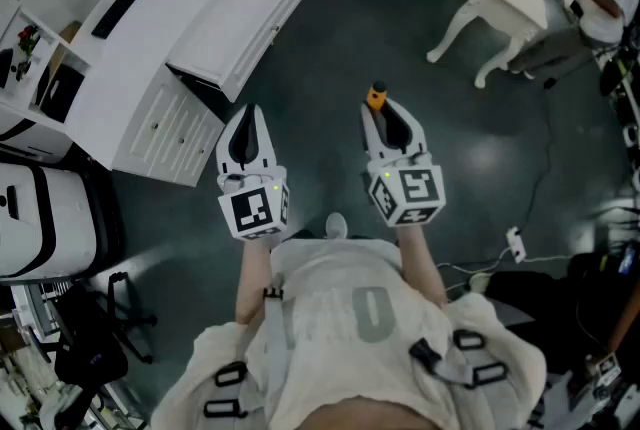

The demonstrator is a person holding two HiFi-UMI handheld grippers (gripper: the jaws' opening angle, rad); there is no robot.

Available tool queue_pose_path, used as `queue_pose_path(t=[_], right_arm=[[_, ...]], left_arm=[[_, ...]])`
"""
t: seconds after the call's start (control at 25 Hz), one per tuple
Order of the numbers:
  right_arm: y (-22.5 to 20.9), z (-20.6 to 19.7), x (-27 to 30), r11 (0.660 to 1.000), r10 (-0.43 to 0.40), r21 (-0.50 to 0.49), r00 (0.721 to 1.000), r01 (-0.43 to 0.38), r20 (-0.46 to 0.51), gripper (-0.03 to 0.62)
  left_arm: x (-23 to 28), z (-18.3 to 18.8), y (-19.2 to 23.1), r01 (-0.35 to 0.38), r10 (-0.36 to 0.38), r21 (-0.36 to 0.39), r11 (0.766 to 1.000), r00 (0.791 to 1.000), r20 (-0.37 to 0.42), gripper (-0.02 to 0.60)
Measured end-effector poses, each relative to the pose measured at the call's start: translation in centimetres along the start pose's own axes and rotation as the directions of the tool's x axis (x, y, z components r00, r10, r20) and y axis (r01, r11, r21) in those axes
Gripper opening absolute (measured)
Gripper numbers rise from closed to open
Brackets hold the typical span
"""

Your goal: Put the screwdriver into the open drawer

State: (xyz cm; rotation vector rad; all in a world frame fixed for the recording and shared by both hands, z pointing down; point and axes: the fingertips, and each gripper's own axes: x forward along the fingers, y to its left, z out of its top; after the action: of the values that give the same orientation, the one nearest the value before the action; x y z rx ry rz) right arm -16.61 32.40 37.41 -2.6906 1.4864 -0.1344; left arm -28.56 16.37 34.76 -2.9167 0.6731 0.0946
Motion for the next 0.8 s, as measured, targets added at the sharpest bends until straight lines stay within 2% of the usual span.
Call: queue_pose_path(t=[0.16,0.32,0.52,0.72,0.8], right_arm=[[-3.8,-0.2,-0.2,0.997,-0.077,0.026,0.997,0.077,0.002,0.098],[-6.1,0.3,-1.4,0.99,-0.137,0.025,0.991,0.136,0.014,0.098],[-7.9,0.6,-2.3,0.984,-0.172,0.041,0.985,0.171,0.021,0.098],[-9.6,1.1,-2.5,0.976,-0.211,0.073,0.976,0.207,0.046,0.098],[-10.3,1.4,-2.7,0.973,-0.224,0.075,0.974,0.22,0.046,0.098]], left_arm=[[1.7,0.0,-1.7,0.019,-0.019,-0.012,1.0,1.0,-0.003,0.006],[3.6,1.3,-4.5,0.072,-0.071,-0.034,0.997,0.997,0.028,0.006],[5.0,2.0,-7.1,0.13,-0.129,-0.032,0.991,0.991,0.035,0.006],[6.2,1.4,-7.7,0.165,-0.165,0.01,0.986,0.986,0.016,0.006],[6.9,1.5,-8.0,0.171,-0.171,0.004,0.985,0.985,0.016,0.006]])
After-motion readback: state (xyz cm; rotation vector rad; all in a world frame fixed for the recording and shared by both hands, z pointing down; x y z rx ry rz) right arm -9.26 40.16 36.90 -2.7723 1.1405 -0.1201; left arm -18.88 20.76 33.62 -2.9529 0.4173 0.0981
